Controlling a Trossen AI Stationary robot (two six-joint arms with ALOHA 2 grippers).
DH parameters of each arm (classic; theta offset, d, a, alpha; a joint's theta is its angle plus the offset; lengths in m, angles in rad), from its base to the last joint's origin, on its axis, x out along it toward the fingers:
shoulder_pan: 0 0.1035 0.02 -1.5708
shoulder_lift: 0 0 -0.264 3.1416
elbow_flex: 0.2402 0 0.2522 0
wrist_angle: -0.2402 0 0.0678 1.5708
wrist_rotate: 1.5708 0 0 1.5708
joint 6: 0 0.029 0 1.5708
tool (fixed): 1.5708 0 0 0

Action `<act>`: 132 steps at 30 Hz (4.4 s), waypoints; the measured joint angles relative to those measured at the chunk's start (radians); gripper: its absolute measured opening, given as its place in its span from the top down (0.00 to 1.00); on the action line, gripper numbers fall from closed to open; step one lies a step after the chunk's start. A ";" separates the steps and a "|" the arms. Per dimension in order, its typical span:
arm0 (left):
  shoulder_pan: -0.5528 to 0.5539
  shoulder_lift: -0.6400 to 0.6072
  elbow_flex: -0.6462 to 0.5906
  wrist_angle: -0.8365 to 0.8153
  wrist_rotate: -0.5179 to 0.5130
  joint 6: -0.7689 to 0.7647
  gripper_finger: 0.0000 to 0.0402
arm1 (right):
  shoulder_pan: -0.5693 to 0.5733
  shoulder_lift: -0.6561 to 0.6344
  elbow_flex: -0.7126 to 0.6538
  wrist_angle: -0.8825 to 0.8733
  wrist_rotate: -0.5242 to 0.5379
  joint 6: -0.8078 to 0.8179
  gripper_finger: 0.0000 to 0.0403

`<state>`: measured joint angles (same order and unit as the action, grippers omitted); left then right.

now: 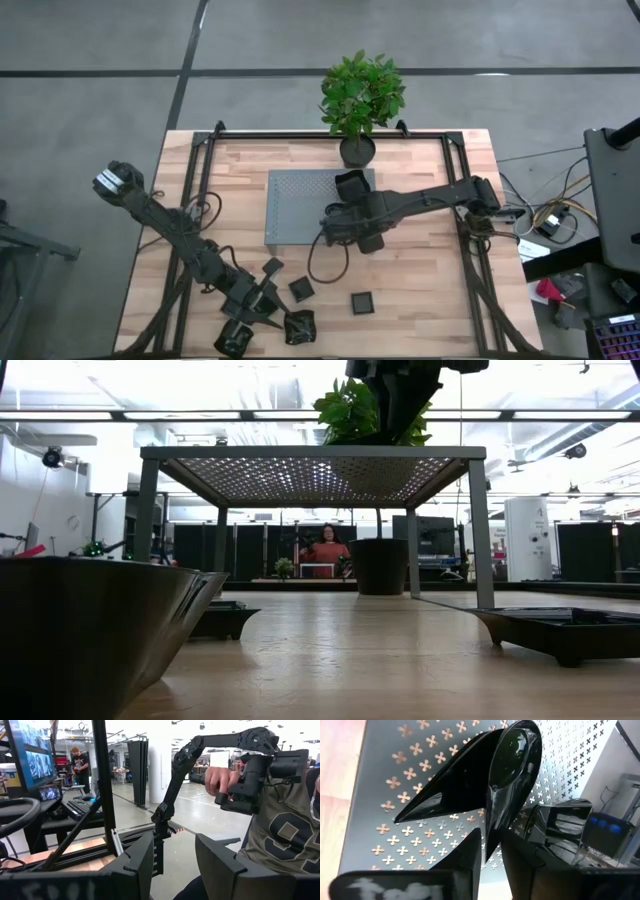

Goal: Pick & Place Mini shaped plates
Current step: Stack the black drop-shaped plate on the black drop-shaped plates on the shelf

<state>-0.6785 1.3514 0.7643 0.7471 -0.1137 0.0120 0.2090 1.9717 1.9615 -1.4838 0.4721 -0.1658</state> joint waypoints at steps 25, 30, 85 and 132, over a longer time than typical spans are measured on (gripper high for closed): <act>0.000 0.000 0.000 0.001 0.000 0.011 0.65 | -0.013 0.000 0.009 -0.002 0.021 0.005 0.98; 0.000 0.000 0.000 0.001 0.000 0.011 0.65 | -0.014 0.000 0.009 -0.005 -0.012 0.007 0.98; 0.002 0.000 0.000 0.000 0.000 0.020 0.65 | -0.016 -0.002 -0.053 -0.036 0.028 0.088 0.98; 0.005 0.000 0.000 0.001 -0.011 0.020 0.65 | -0.051 -0.003 0.094 0.031 -0.301 0.686 0.98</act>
<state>-0.6731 1.3518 0.7647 0.7483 -0.1249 0.0316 0.1585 1.9686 2.0555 -1.4523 0.1707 0.5205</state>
